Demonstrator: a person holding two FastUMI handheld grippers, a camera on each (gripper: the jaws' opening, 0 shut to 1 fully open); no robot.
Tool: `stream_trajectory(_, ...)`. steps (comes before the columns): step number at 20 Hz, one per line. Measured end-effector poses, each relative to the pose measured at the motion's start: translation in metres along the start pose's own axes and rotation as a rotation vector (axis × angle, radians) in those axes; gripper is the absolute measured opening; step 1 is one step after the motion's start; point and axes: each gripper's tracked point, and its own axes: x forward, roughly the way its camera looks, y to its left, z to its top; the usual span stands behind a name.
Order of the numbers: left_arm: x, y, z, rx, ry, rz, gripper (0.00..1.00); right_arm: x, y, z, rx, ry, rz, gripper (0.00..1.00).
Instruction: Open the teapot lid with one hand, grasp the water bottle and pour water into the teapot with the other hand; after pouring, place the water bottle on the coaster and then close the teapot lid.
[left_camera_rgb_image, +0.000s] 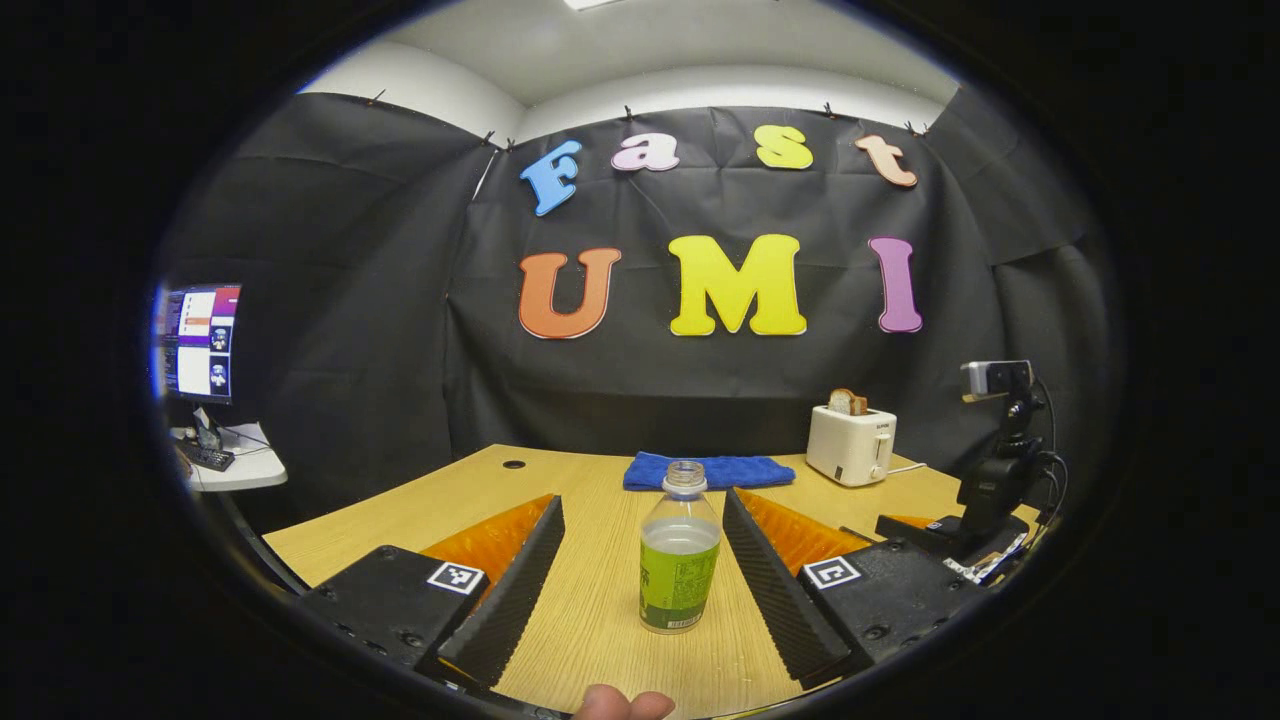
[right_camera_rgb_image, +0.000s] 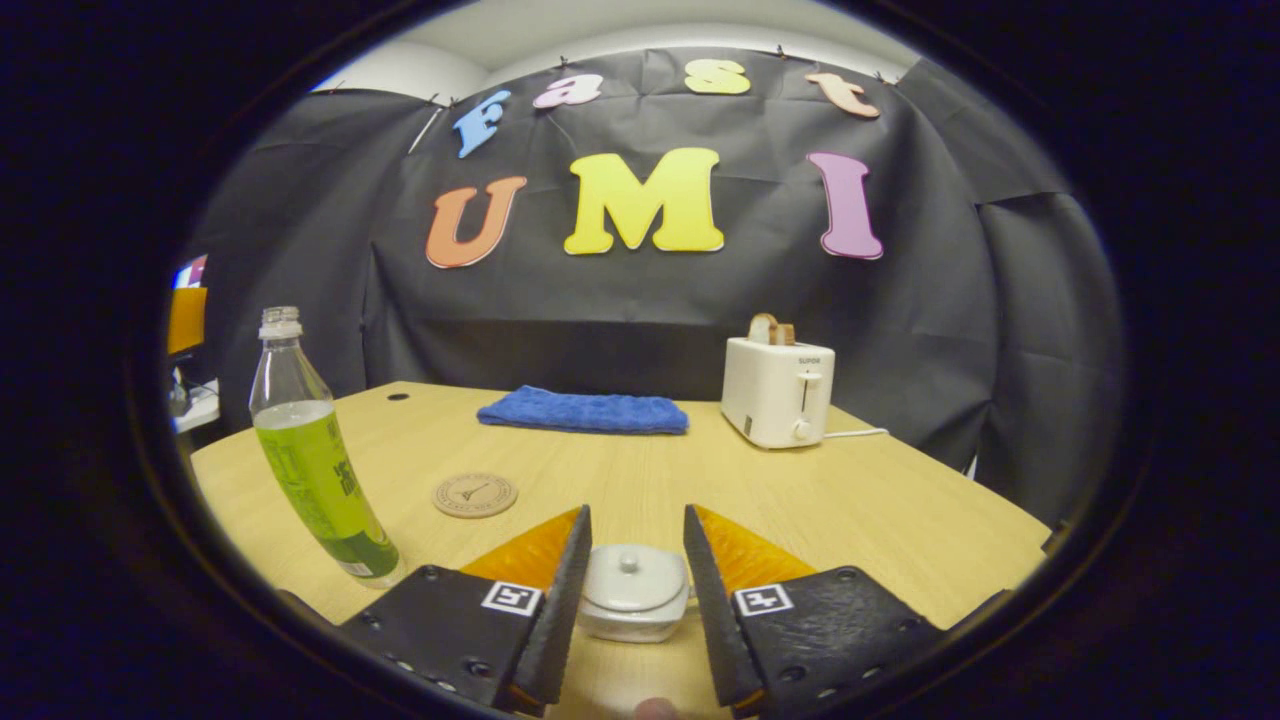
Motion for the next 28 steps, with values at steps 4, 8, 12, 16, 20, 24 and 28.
stream_trajectory(4,0.001,0.002,-0.003,-0.001,0.003,0.002,1.0,0.005,0.004,-0.004,-0.003,0.02,0.007,0.24)
stream_trajectory(8,0.0,0.0,-0.004,-0.004,0.009,0.003,1.0,0.004,0.006,-0.007,0.006,0.054,0.02,0.13)
stream_trajectory(12,0.006,-0.004,-0.011,-0.018,0.023,-0.011,1.0,0.008,0.007,-0.008,-0.006,0.056,0.041,0.04)
stream_trajectory(16,0.009,-0.007,-0.032,-0.018,0.055,-0.021,1.0,0.007,0.009,-0.006,0.004,0.049,0.063,0.0)
stream_trajectory(20,0.013,-0.01,-0.062,-0.016,0.121,-0.036,1.0,0.004,0.006,0.01,0.006,0.008,0.07,0.0)
stream_trajectory(24,0.023,-0.023,-0.088,-0.029,0.171,-0.056,1.0,-0.001,-0.002,0.019,0.021,-0.003,0.076,0.0)
stream_trajectory(28,0.036,-0.028,-0.108,-0.03,0.208,-0.053,1.0,-0.015,-0.014,0.031,0.03,-0.022,0.076,0.0)
